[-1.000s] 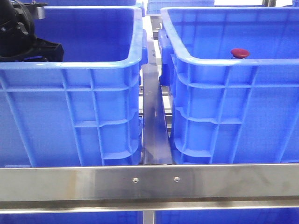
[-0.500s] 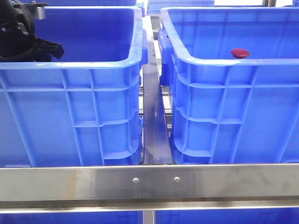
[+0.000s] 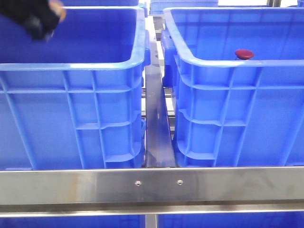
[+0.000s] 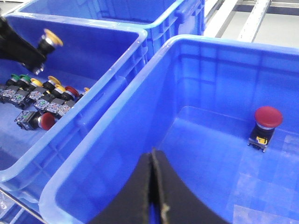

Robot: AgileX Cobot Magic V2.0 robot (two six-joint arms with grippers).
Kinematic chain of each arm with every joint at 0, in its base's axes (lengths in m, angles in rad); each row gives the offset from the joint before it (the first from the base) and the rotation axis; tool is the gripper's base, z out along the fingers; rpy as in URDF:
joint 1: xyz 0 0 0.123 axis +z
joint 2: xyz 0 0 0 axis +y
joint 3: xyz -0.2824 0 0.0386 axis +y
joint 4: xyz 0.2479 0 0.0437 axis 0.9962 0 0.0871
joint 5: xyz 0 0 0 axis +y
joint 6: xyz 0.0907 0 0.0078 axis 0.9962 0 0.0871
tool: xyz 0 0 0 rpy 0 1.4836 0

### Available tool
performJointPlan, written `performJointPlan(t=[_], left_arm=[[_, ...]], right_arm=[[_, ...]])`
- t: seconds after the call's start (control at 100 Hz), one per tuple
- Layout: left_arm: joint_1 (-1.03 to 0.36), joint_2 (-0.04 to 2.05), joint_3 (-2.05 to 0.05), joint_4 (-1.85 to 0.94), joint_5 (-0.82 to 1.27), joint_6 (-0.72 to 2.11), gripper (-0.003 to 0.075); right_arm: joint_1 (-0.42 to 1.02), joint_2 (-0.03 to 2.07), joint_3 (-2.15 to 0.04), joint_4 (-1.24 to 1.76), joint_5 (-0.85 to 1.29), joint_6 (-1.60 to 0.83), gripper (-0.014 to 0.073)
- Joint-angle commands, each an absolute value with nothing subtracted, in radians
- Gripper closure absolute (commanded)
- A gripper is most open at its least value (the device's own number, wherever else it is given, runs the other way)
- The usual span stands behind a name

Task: Pick red and yellow buttons and place in box
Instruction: 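Lower the left gripper into the button crate and grasp a yellow button, then grasp the yellow button from the left gripper with the right gripper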

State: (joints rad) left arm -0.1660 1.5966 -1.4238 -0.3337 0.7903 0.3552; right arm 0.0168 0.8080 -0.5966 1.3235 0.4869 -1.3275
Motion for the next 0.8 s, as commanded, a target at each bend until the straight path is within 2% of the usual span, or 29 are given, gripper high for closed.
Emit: performJointPlan(t=[0.0, 0.23, 0.42, 0.51, 0.56, 0.63, 0.75, 0.79], left_arm=[[-0.166, 1.514, -1.455, -0.507, 0.799, 0.489, 0.0607], [-0.175, 1.496, -1.455, -0.83, 0.996, 0.716, 0.0607], [-0.275, 1.496, -1.455, -0.886, 1.068, 0.782, 0.0607], [-0.337, 1.496, -1.455, -0.886, 1.068, 0.782, 0.0607], [-0.37, 1.496, -1.455, -0.886, 1.068, 0.782, 0.0607], [-0.409, 1.496, -1.455, -0.884, 1.066, 0.787, 0.0607], [-0.455, 1.496, -1.455, -0.884, 1.06, 0.788, 0.0607], [-0.466, 1.496, -1.455, -0.884, 1.057, 0.788, 0.0607]], right_arm=[[0.014, 0.802, -0.621, 1.354, 0.476, -1.338, 0.0655], [0.014, 0.802, -0.621, 1.355, 0.477, -1.338, 0.0655], [0.014, 0.802, -0.622, 1.357, 0.479, -1.338, 0.0649], [0.014, 0.804, -0.626, 1.392, 0.49, -1.338, 0.0608], [0.014, 0.807, -0.628, 1.427, 0.499, -1.338, 0.0561], [0.014, 0.816, -0.635, 1.469, 0.531, -1.338, 0.0445], [0.014, 0.844, -0.659, 1.557, 0.623, -1.338, 0.0102], [0.014, 0.855, -0.666, 1.599, 0.655, -1.337, 0.0018]])
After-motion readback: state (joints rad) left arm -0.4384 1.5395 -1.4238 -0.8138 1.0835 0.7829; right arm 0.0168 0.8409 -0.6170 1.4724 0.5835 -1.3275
